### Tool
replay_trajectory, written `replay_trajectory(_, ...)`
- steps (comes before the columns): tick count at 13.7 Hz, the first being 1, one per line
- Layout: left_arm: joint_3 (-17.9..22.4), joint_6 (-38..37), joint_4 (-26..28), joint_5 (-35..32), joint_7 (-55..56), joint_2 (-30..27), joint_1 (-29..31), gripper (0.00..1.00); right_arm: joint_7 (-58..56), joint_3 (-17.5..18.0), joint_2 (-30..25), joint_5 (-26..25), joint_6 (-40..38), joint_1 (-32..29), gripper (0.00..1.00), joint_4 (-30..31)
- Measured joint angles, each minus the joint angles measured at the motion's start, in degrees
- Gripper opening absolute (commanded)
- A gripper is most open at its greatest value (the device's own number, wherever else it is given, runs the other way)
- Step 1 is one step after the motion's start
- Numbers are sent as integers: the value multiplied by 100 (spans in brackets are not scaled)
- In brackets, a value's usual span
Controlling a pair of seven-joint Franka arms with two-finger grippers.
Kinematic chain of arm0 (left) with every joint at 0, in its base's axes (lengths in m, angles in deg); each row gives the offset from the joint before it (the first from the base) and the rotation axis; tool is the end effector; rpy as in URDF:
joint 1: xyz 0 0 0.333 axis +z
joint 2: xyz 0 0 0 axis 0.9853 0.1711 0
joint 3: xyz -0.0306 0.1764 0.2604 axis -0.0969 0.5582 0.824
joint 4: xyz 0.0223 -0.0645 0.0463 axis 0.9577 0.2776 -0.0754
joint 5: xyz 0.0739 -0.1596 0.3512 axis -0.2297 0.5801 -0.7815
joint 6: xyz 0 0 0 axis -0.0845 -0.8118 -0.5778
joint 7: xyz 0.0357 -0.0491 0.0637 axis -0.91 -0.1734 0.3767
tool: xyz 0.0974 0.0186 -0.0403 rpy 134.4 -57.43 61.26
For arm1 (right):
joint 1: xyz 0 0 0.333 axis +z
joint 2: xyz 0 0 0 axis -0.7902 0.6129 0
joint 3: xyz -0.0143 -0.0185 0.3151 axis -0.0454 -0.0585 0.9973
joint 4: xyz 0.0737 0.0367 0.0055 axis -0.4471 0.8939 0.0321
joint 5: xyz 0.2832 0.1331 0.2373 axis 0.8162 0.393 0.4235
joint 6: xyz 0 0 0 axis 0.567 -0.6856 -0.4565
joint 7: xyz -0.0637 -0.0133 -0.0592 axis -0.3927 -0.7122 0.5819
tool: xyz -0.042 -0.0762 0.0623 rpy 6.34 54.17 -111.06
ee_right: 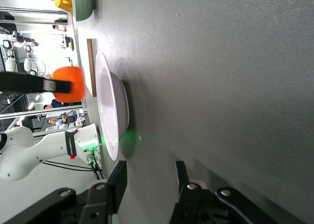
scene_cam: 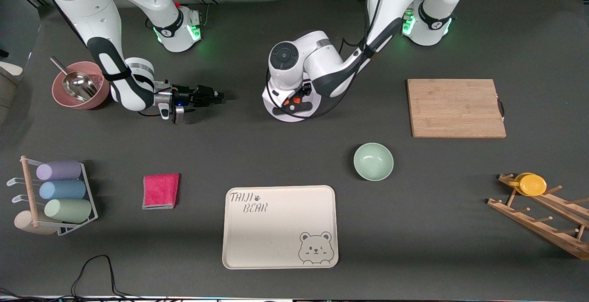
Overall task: Place orange and plate with both arms
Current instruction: 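Lower the orange onto the plate and open the left gripper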
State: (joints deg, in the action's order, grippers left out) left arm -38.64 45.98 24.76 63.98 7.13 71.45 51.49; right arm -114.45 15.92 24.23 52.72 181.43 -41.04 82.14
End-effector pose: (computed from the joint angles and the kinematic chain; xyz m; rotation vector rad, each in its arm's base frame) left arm 0.3742 -0.5510 0.2569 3.1034 0.2340 -0.2767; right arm 0.3359 0.0639 0.1119 -2.0376 -0.0489 0.1285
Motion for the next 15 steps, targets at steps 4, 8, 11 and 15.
replay_trajectory(4, 285, 376, 310, -38, 127, 17, -351, 0, -193, 0, 68, 29, 0, 0, 47, -20)
replay_trajectory(8, 458, 479, 321, -41, 208, 73, -573, 100, -338, 0, 173, 105, 0, 0, 47, -34)
replay_trajectory(11, 482, 479, 315, -42, 222, 73, -572, 100, -343, 0, 177, 107, 0, 0, 47, -35)
replay_trajectory(15, 540, 280, 187, -51, 223, -50, -466, 100, -369, 3, 196, 258, -6, 9, 47, -35)
